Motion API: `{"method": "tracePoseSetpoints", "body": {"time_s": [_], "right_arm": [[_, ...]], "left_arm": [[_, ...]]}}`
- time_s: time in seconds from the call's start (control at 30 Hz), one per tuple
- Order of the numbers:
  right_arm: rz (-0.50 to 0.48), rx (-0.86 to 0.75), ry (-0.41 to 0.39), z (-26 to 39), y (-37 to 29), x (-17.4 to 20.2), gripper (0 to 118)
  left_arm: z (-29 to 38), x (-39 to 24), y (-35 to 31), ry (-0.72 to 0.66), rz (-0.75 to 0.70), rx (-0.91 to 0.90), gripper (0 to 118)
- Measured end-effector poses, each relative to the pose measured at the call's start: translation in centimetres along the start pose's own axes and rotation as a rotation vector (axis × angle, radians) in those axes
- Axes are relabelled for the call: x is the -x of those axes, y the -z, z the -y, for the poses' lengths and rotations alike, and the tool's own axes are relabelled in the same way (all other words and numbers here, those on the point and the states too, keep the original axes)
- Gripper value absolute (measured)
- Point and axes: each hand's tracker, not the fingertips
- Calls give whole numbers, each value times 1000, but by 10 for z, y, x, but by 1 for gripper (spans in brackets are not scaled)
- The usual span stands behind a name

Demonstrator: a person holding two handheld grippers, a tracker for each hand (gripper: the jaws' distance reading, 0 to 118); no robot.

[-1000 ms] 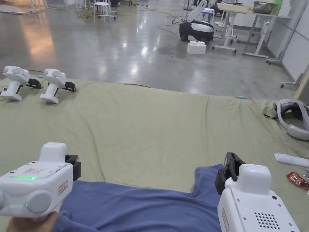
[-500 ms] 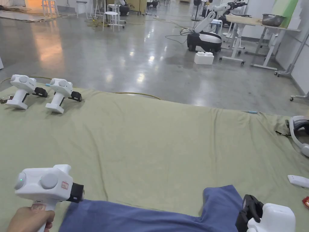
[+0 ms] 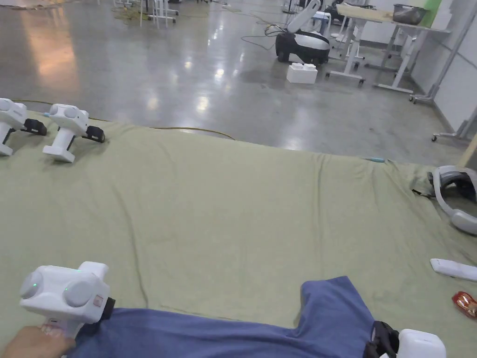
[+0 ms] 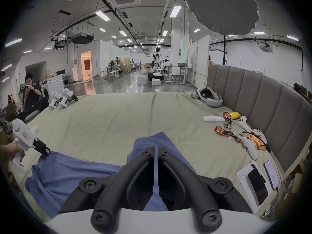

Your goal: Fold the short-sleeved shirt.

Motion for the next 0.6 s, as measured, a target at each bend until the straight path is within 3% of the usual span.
{"method": "tracePoseSetpoints", "body": {"time_s": [0.2, 0.37, 0.43, 0.47, 0.5, 0.6], "right_arm": [[20, 63, 17, 1, 26, -24, 6], [-37, 377, -43, -3, 98, -59, 10], [-28, 440, -78, 2, 127, -74, 28], [-20, 471, -87, 3, 139, -79, 42], [-11, 513, -91, 2, 153, -83, 64], [-42, 555, -53, 0, 179, -94, 68]], "left_arm": [[7, 12, -8, -28, 45, -29, 7], [13, 19, -36, -62, 75, -116, 7], [17, 19, -45, -83, 91, -149, 6], [19, 19, -49, -84, 88, -160, 6], [21, 19, -52, -84, 79, -165, 6], [26, 16, -53, -76, 70, -176, 6]]}}
